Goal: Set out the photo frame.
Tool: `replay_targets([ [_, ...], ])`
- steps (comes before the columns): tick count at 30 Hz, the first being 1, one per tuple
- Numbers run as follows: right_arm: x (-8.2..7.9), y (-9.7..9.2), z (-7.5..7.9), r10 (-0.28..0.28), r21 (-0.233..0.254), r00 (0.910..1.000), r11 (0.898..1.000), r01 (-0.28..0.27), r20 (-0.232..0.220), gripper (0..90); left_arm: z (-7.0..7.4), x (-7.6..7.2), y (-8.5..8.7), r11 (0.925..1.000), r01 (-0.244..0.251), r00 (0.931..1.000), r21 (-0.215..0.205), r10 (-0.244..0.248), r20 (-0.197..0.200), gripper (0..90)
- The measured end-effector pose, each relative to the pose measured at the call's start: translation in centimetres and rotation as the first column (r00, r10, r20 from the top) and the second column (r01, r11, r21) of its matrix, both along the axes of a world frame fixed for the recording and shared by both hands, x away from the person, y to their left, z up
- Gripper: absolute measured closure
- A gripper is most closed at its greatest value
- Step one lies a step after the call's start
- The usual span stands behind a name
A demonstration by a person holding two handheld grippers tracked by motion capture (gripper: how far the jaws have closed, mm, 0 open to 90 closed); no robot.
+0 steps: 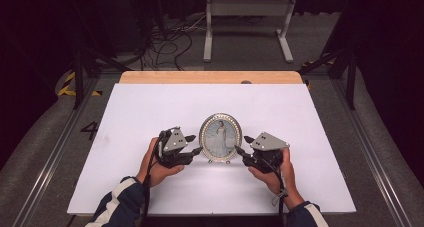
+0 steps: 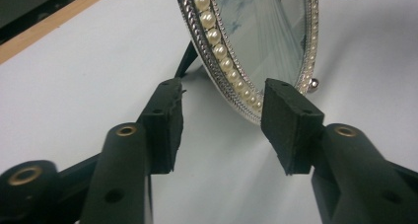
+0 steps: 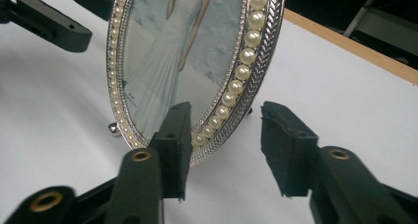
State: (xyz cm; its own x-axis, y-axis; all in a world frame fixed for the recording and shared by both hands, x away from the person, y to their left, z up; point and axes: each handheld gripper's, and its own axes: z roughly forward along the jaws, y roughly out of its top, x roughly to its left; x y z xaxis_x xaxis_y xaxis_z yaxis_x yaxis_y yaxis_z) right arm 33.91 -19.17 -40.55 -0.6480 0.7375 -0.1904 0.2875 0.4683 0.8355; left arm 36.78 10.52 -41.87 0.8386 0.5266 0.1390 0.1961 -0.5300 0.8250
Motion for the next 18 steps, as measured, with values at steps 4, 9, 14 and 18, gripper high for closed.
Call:
replay_targets([
  [4,-0.3,-0.2,0.1,-0.001,-0.031,1.0000,1.000,0.001,-0.004,43.5,0.2,-0.4,0.3,0.9997,-0.004,0.9998,0.024,0.004,0.020,43.1],
  [9,-0.8,-0.3,0.0,0.005,-0.082,1.0000,0.997,-0.006,-0.006,37.4,0.4,-1.0,0.8,0.9999,-0.001,0.9998,0.014,0.001,0.020,35.4],
  [14,-1.2,-0.6,-0.4,0.010,-0.098,0.9999,0.995,-0.011,-0.005,32.0,0.3,-1.5,1.4,0.9993,-0.007,0.9997,0.037,0.006,0.024,25.5],
  [18,-1.5,-1.3,-0.4,0.000,-0.101,1.0000,0.995,0.000,0.001,28.3,0.2,-2.0,2.0,0.9991,-0.008,0.9996,0.043,0.007,0.027,20.5],
])
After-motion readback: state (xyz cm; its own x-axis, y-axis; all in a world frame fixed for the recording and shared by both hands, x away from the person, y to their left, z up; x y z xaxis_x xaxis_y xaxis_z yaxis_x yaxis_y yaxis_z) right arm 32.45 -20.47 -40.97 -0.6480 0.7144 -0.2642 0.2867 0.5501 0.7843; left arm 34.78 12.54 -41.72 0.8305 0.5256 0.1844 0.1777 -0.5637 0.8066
